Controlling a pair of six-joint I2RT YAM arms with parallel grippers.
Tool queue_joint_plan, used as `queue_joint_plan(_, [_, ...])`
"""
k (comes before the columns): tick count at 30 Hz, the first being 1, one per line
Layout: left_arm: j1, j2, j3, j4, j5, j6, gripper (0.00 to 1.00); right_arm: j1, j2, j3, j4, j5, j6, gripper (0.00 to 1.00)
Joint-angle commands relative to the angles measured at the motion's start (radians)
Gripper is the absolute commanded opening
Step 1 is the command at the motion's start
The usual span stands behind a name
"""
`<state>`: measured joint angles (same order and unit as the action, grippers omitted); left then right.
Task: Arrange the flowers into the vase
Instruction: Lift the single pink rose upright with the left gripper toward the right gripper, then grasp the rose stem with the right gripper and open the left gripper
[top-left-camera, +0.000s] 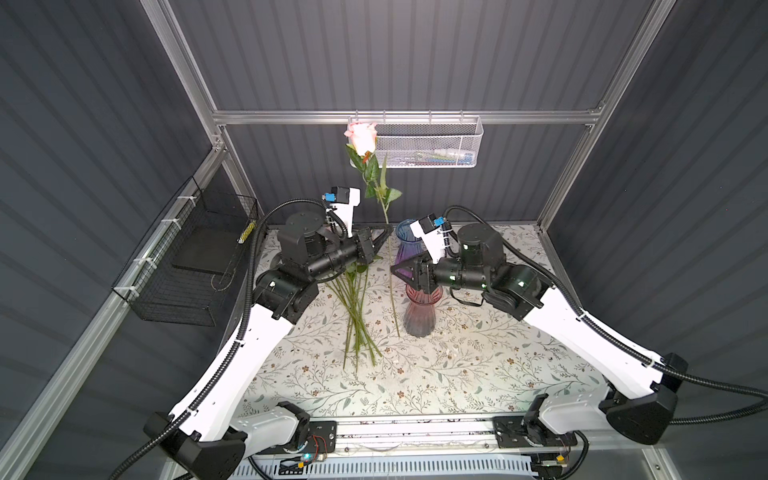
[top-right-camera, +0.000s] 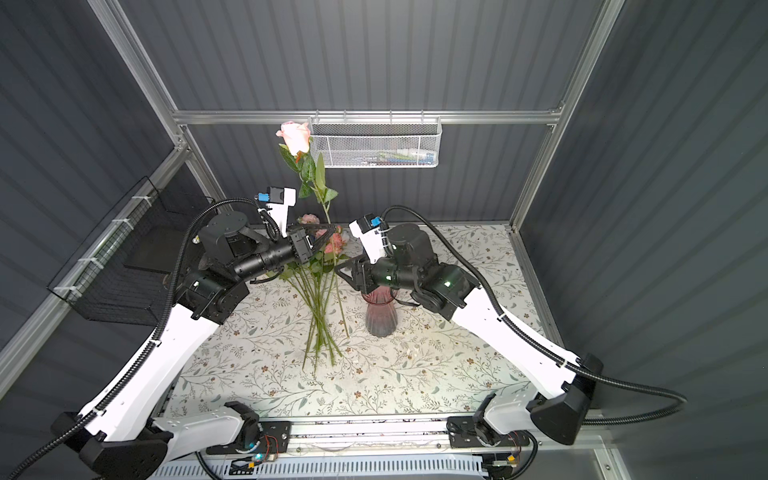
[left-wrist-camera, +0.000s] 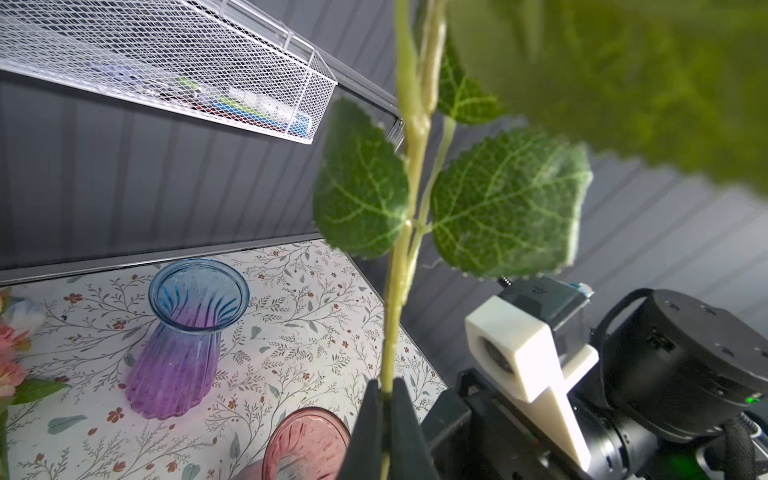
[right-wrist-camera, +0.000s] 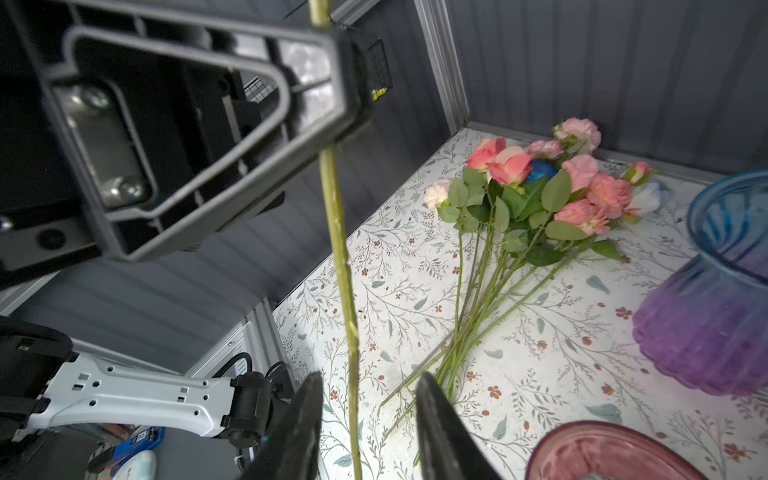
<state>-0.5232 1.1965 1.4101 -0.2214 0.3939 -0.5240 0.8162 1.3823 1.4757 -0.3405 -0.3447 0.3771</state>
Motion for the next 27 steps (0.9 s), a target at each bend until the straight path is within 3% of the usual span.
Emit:
queue_joint_plan(1, [-0.006,-0.024,-0.038,-0.005,0.017,0.017,0.00,0.009,0.011,0.040,0.036,-0.057,0.013,0.32])
queue_joint_plan(7, [-0.006,-0.032,-0.079,0.009,0.018,0.007,0.00,0.012,0.022,0.045,0.045,-0.030,0.007,0.31])
queue_joint_plan(13, [-0.007,-0.048,-0.107,0.020,0.014,0.001,0.00,0.012,0.061,0.093,-0.010,0.081,-0.022,0.31])
queue_joint_plan(20, [-0.008,-0.060,-0.118,0.025,0.022,-0.006,0.00,0.012,0.127,0.137,-0.025,0.047,-0.027,0.29])
queue_joint_plan(27, [-0.008,-0.071,-0.139,0.031,0.010,-0.001,0.00,0.014,0.155,0.159,-0.013,0.020,-0.016,0.04])
